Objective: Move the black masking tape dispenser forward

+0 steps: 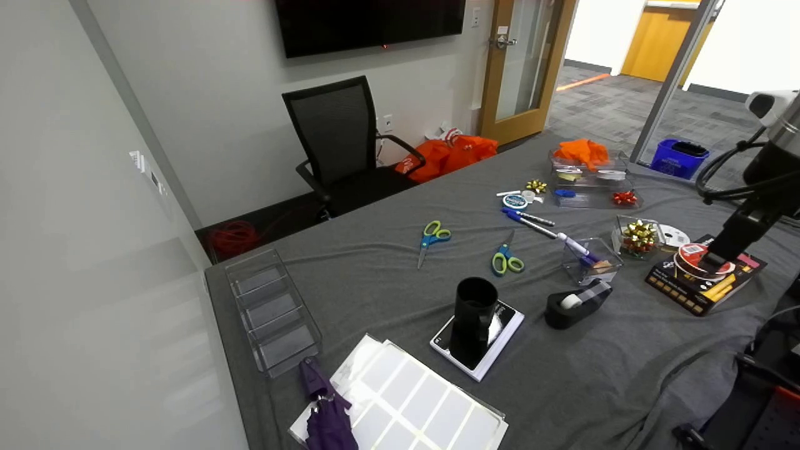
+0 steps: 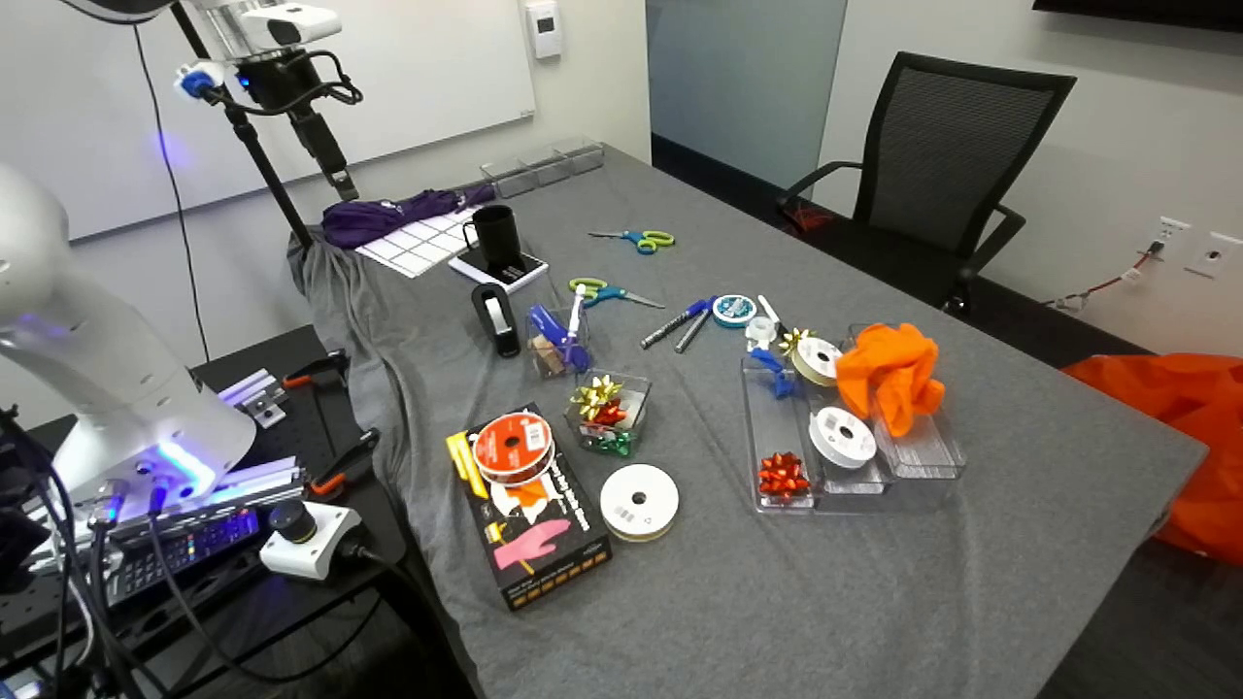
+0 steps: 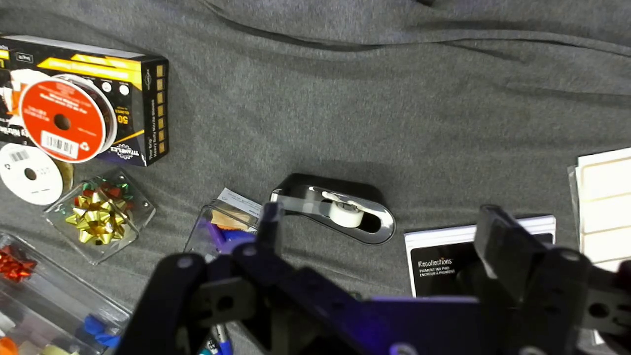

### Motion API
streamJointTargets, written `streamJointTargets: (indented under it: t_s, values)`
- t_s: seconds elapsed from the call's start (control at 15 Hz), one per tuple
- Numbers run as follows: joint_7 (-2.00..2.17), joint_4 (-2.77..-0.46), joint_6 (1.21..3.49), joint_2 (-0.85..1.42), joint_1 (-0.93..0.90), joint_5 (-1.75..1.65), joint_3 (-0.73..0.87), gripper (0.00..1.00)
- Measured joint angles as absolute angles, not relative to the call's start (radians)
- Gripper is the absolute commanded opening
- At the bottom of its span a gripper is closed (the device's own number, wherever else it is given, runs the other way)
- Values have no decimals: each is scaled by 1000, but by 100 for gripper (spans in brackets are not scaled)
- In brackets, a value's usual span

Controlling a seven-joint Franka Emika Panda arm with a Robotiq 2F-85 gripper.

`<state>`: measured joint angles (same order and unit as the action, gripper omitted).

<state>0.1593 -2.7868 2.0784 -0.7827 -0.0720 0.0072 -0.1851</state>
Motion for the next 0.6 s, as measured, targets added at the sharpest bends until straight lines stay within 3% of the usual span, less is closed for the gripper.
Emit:
streamJointTargets:
  t_s: [0.6]
  values:
    - [265, -2786, 2176, -680, -34, 9, -184, 100]
